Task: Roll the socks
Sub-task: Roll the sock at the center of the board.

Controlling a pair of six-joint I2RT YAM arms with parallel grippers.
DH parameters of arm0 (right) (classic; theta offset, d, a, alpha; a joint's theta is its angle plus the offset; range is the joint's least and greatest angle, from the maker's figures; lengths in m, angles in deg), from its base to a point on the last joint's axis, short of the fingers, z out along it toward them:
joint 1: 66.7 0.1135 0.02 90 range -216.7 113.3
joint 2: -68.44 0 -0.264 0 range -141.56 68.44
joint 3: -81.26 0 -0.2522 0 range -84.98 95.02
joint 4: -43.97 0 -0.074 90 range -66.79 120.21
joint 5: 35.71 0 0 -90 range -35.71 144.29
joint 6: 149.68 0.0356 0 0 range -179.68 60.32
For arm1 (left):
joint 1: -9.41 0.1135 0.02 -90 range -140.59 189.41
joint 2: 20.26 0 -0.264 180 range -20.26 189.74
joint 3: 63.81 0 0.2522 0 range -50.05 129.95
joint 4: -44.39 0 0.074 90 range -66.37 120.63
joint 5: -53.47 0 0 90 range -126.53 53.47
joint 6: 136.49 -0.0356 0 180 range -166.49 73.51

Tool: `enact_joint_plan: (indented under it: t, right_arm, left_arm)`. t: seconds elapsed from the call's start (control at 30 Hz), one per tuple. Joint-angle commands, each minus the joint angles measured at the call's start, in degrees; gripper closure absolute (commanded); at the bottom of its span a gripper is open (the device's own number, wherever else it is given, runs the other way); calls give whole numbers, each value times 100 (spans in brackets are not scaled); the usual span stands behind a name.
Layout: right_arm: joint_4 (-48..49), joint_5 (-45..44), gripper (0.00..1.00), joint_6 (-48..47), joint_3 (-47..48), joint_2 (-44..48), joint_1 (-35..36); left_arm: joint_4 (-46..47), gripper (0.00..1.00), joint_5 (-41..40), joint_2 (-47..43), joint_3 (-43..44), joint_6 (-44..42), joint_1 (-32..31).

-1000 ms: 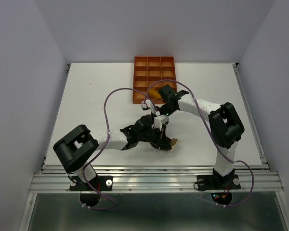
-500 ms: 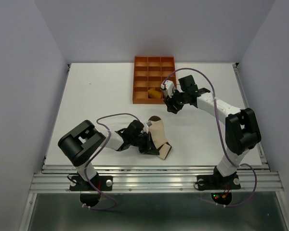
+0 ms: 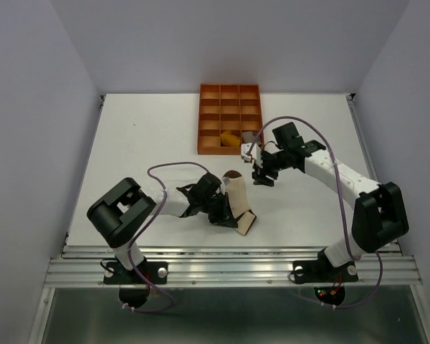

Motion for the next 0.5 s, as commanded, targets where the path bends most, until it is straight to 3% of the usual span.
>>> enact_joint_plan:
  t: [0.0, 0.07, 0.27, 0.47]
  right_arm:
    - [-1409, 1005, 35, -2041, -126, 627, 3]
    - [-1560, 1014, 34, -2359, -328, 838, 239]
    - [-217, 285, 34, -2307, -1489, 1330, 1258]
    - [-75, 346, 33, -2491, -1665, 1454, 1505]
  left_arm:
    - [-872, 100, -658, -181, 279, -515, -4]
    - [-916, 100, -631, -225, 359, -567, -4]
    - [-1215, 100, -403, -67, 763, -787, 110]
    - [-1250, 100, -183, -32, 904, -858, 224]
